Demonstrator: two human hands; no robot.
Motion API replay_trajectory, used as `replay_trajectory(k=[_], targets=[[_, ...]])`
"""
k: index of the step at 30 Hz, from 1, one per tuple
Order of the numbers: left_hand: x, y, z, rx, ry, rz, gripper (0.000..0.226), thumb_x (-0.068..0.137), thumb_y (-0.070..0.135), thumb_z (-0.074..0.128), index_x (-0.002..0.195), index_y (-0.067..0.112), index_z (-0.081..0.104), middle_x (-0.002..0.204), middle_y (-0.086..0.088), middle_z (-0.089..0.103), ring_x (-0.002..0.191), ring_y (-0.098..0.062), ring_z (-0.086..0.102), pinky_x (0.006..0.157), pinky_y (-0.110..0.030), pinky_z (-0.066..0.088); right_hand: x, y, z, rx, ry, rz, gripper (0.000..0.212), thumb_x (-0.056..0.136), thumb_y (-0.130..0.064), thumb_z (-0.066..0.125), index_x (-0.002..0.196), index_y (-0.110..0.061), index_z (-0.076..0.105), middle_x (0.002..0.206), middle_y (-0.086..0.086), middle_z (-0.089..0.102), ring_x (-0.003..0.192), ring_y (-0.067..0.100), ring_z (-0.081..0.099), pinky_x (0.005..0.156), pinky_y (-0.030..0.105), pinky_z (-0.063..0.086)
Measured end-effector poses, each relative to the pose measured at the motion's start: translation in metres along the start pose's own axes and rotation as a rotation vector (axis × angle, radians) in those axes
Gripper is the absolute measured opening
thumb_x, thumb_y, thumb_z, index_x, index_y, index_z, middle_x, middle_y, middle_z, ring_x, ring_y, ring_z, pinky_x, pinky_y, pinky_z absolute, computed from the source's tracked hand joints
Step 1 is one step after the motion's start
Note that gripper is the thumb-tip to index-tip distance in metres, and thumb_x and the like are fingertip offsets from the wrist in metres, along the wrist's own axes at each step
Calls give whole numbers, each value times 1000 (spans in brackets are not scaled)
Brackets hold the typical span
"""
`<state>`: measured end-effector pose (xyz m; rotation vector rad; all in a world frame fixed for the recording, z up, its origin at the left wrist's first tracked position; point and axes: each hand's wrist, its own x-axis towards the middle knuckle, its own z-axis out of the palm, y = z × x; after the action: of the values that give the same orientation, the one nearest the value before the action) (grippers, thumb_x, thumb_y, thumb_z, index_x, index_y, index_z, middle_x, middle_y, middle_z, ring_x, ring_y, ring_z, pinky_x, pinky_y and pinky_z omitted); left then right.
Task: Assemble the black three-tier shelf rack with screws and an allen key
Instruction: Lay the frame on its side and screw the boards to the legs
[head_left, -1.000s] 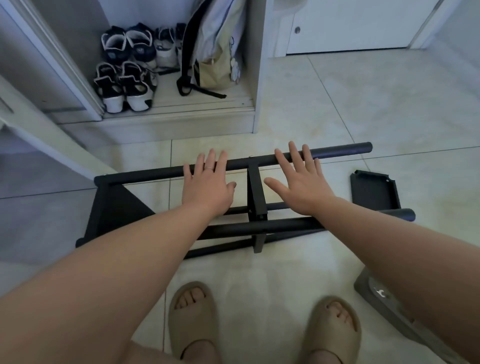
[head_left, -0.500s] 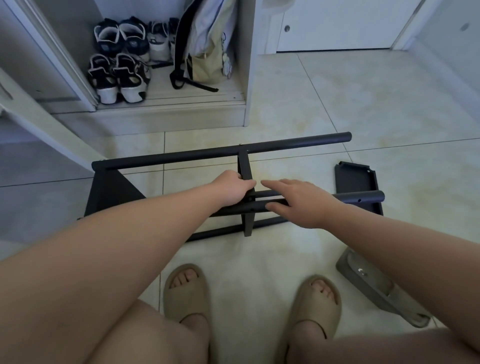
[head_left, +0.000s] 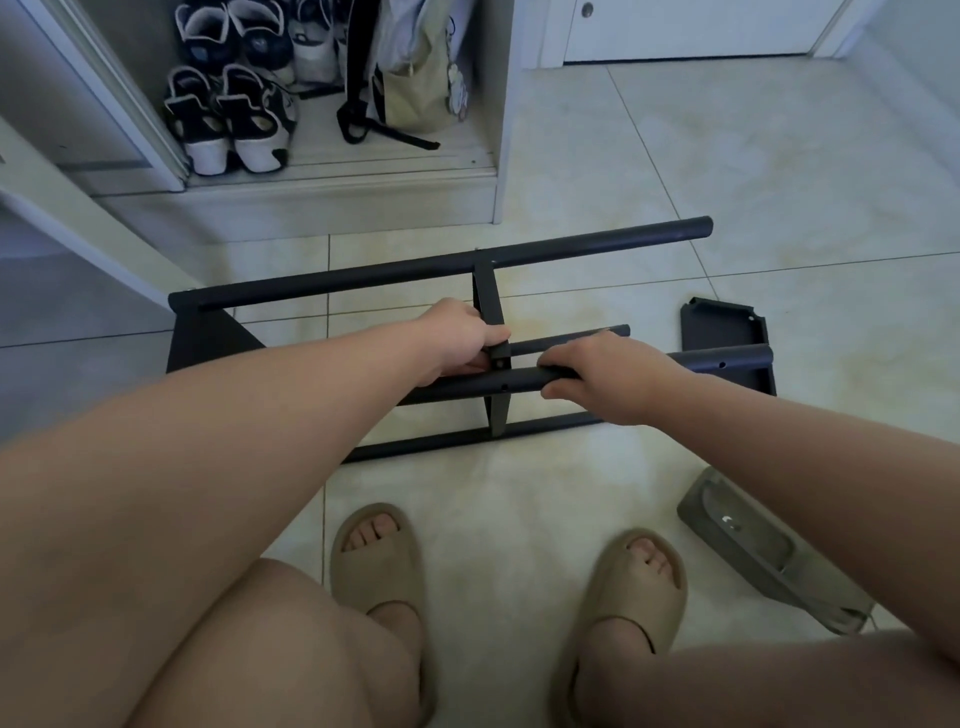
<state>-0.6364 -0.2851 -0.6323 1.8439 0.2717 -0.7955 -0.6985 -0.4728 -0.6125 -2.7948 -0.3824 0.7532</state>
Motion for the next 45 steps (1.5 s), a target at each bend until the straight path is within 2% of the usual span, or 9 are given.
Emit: replay_trajectory(k=[4,11,19,22,26,31,34,39,45], targets=[[6,-4,2,18,-12,-4,21,95,19,67,112,7,63,96,-9,75,73,-17,74,57,-21,57,2,0,4,0,-12,6,8,102,-38,54,97,-32,54,91,-1,63,81,20,59,71,38,49],[15,-5,4,150,-22,-13,24,94,28,68,108,9,66,96,-9,77,82,-19,75,77,-28,60,7,1,11,-48,-23,48,14,103,-40,51,91,-32,50,96,0,60,93,27,58,71,38,48],[9,-1,1,338,-14,-5,45,89,37,70,118,3,67,115,-17,72,90,-24,63,104,-45,47,11,-2,13,-106,71,77,23,106,-38,46,118,-24,61,111,0,61,99,26,57,78,41,51],[6,-1,-1,391,1,15,39,89,36,69,108,3,70,105,-12,73,98,-30,67,96,-42,51,11,-4,16,-109,75,102,23,106,-38,45,117,-25,61,111,0,61,98,25,57,76,39,49],[-6,-2,2,528,61,63,28,95,34,60,96,6,65,77,-5,56,72,-24,51,60,-30,37,8,-1,15,-146,51,96,29,107,-36,43,129,-24,57,121,2,61,109,26,56,90,39,45],[-33,1,8,827,210,166,57,97,43,53,144,15,38,144,-8,46,130,-33,46,99,-40,40,-26,19,10,-157,78,86,61,106,-45,44,160,-30,21,166,-2,24,154,24,18,123,43,17],[-48,10,17,1026,270,403,59,97,47,50,148,19,36,154,-8,36,141,-33,31,108,-47,33,-61,40,14,-188,106,127,67,106,-49,41,162,-34,8,171,-5,4,157,22,0,126,47,8],[-63,22,70,1271,143,690,61,99,54,44,152,26,32,167,-4,12,153,-30,-1,121,-50,13,-129,81,28,-186,131,268,71,104,-54,42,161,-39,3,170,-9,-13,157,22,-11,125,51,5],[-67,24,173,1345,-78,872,62,99,51,46,154,25,29,165,-4,17,153,-28,8,120,-47,22,-192,146,60,-43,-23,470,71,104,-49,45,161,-41,3,171,-9,-6,157,23,-2,125,53,14]])
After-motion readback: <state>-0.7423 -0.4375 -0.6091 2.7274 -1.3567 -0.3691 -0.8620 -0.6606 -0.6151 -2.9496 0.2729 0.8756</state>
